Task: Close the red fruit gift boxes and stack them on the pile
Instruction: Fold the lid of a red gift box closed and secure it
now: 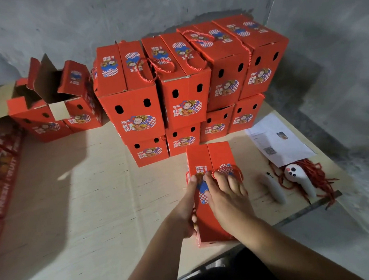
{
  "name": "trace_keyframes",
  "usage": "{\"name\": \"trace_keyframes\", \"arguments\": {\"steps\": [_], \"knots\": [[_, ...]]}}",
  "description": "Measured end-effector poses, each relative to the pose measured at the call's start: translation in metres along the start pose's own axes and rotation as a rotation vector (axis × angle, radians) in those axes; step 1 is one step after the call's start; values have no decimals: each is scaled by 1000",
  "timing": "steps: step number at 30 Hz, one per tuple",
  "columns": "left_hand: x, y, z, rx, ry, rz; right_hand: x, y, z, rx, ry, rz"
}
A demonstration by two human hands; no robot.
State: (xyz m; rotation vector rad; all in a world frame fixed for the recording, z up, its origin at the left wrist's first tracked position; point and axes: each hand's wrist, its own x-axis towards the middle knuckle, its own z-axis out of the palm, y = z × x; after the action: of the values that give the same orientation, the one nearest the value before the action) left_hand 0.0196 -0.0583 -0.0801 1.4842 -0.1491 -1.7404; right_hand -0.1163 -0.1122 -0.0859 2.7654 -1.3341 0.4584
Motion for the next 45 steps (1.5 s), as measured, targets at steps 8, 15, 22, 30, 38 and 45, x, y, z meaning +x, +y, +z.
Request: {"name": "trace_keyframes", "arguments": {"steps": [8,15,22,30,38,45], "knots": [[-12,23,37,-116,429,674,16,6,-28,875,-263,221],[-66,47,81,332,355,993,27,-6,-61,1559,-450,494],[-74,34,70,285,954,1054,90,11,-133,1487,-589,313],[-64,-12,53,-74,554,743,104,16,-168,1712,-501,109],[-60,-37,56,-132,617,794,121,-44,-169,1455,-703,38],[-72,-43,1,-122,892,719,119,-75,-147,1371,-739,-105]]}}
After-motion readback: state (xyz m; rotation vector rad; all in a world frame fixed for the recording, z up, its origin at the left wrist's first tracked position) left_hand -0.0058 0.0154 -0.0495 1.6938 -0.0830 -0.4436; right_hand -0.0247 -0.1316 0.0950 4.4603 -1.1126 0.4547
